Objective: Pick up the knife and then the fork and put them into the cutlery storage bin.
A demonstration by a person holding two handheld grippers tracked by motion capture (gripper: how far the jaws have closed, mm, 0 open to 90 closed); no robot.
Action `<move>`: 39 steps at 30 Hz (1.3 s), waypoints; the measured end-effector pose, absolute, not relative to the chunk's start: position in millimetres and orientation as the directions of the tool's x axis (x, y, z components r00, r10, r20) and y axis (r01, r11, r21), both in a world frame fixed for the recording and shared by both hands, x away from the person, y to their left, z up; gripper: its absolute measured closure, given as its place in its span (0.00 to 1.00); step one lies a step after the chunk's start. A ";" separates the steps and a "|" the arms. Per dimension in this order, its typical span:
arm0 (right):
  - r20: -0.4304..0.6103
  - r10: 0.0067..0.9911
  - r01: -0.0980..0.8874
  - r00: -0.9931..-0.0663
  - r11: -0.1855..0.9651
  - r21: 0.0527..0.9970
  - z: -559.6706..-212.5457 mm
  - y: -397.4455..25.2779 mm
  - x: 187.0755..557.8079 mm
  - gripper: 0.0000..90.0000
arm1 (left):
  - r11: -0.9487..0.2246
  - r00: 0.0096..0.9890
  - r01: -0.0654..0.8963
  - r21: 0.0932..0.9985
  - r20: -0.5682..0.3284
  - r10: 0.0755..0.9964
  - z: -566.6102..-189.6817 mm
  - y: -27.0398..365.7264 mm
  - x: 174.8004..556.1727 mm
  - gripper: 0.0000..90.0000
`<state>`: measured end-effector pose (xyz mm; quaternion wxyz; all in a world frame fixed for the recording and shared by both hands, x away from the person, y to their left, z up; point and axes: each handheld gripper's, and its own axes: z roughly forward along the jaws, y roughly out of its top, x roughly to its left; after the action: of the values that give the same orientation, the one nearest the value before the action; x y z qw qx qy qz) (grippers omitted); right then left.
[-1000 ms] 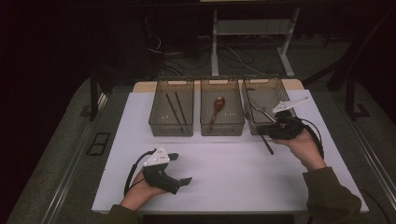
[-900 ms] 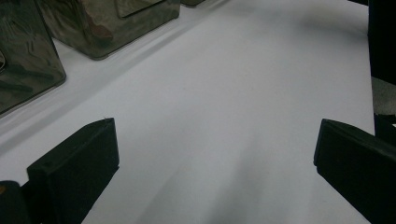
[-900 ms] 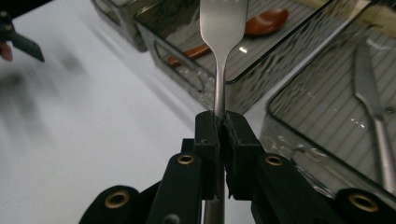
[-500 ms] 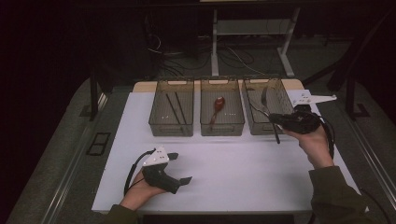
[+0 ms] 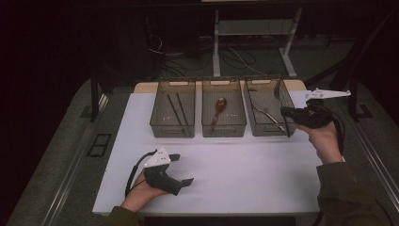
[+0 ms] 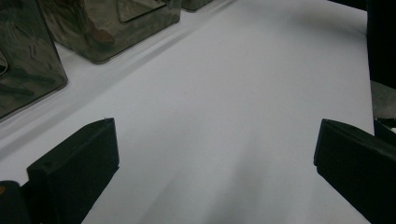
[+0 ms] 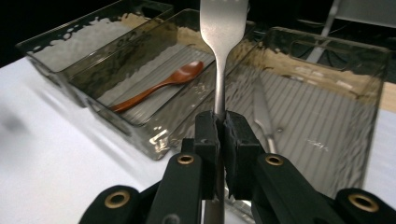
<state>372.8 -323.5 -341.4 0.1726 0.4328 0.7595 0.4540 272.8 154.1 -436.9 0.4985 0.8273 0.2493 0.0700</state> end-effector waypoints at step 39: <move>0.074 0.877 0.540 -0.475 0.224 0.811 -373.1 -338.1 442.3 0.92 | -0.379 0.845 0.336 0.862 -0.097 0.527 -434.8 152.0 271.0 0.00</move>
<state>442.3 -338.1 -373.1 0.2057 0.4694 0.7548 0.4094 271.0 152.0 -434.8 0.4920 0.8247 0.2614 0.0969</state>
